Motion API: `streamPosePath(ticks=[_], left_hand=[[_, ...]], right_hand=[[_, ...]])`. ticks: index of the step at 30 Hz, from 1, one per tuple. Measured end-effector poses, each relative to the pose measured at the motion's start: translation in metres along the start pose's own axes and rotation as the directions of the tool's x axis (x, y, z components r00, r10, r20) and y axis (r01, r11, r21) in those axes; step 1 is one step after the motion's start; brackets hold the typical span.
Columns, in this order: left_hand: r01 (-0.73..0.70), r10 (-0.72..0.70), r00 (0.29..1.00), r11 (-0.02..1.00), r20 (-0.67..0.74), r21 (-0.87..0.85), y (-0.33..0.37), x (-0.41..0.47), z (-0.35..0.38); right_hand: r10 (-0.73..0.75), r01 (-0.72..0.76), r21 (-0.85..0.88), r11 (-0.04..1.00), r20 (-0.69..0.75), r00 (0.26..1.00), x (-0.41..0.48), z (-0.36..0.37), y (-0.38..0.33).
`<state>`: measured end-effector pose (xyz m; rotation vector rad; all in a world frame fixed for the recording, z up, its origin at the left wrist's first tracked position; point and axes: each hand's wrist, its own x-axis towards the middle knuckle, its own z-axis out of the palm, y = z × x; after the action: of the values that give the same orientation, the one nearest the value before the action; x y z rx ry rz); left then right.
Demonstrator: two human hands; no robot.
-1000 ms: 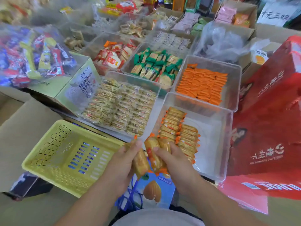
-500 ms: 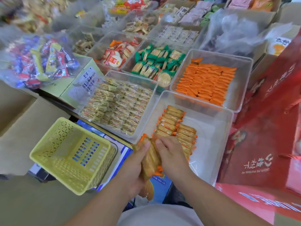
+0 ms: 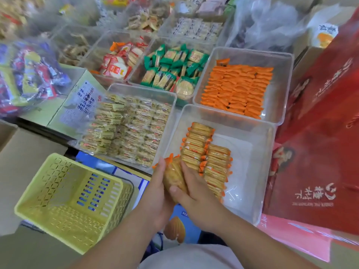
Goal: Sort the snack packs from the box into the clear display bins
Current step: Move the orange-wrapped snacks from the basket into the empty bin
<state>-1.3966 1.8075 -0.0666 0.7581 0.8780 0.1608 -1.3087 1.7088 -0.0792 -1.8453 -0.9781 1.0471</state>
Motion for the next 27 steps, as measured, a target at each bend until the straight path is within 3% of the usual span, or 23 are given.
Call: streamPosePath(ticks=[2, 5, 7, 9, 10, 11, 13, 14, 15, 16, 21, 27], left_hand=[[0.041, -0.040, 0.999, 0.999, 0.011, -0.016, 0.002, 0.012, 0.000], [0.069, -0.070, 0.997, 0.997, 0.023, 0.015, 0.007, 0.032, 0.007], [0.035, -0.041, 0.998, 0.992, 0.050, 0.119, 0.009, 0.048, 0.014], [-0.073, 0.046, 0.996, 0.924, 0.078, 0.376, 0.011, 0.063, 0.019], [-0.168, 0.129, 0.986, 0.810, 0.109, 0.561, 0.010, 0.071, 0.017], [-0.286, 0.241, 0.955, 0.603, 0.172, 0.745, 0.009, 0.079, 0.012], [-0.361, 0.356, 0.871, -0.006, 0.339, 0.933, 0.002, 0.094, -0.009], [-0.328, 0.371, 0.841, -0.228, 0.393, 0.917, -0.001, 0.098, -0.018], [-0.289, 0.367, 0.831, -0.360, 0.419, 0.887, -0.004, 0.099, -0.026], [-0.255, 0.345, 0.842, -0.425, 0.415, 0.869, -0.007, 0.099, -0.032], [-0.236, 0.320, 0.835, -0.525, 0.447, 0.818, -0.018, 0.103, -0.047], [-0.251, 0.318, 0.824, -0.538, 0.469, 0.805, -0.022, 0.106, -0.054]], right_hand=[[0.035, -0.034, 0.020, 0.999, -0.014, 0.999, 0.005, -0.007, 0.003], [0.131, -0.111, 0.219, 0.969, -0.078, 0.988, 0.015, -0.019, 0.009], [0.211, -0.164, 0.262, 0.951, -0.163, 0.964, 0.024, -0.030, 0.020], [0.259, -0.218, 0.167, 0.961, -0.280, 0.924, 0.035, -0.043, 0.035], [0.267, -0.245, 0.106, 0.964, -0.350, 0.898, 0.040, -0.052, 0.044], [0.273, -0.282, 0.042, 0.959, -0.423, 0.864, 0.045, -0.061, 0.053], [0.267, -0.386, -0.112, 0.916, -0.548, 0.793, 0.056, -0.082, 0.071], [0.253, -0.448, -0.200, 0.871, -0.599, 0.759, 0.062, -0.093, 0.079], [0.228, -0.508, -0.288, 0.812, -0.643, 0.731, 0.068, -0.101, 0.086], [0.200, -0.555, -0.370, 0.745, -0.670, 0.715, 0.075, -0.107, 0.092], [0.186, -0.597, -0.572, 0.563, -0.616, 0.765, 0.101, -0.107, 0.107], [0.237, -0.596, -0.587, 0.547, -0.575, 0.783, 0.115, -0.099, 0.122]])
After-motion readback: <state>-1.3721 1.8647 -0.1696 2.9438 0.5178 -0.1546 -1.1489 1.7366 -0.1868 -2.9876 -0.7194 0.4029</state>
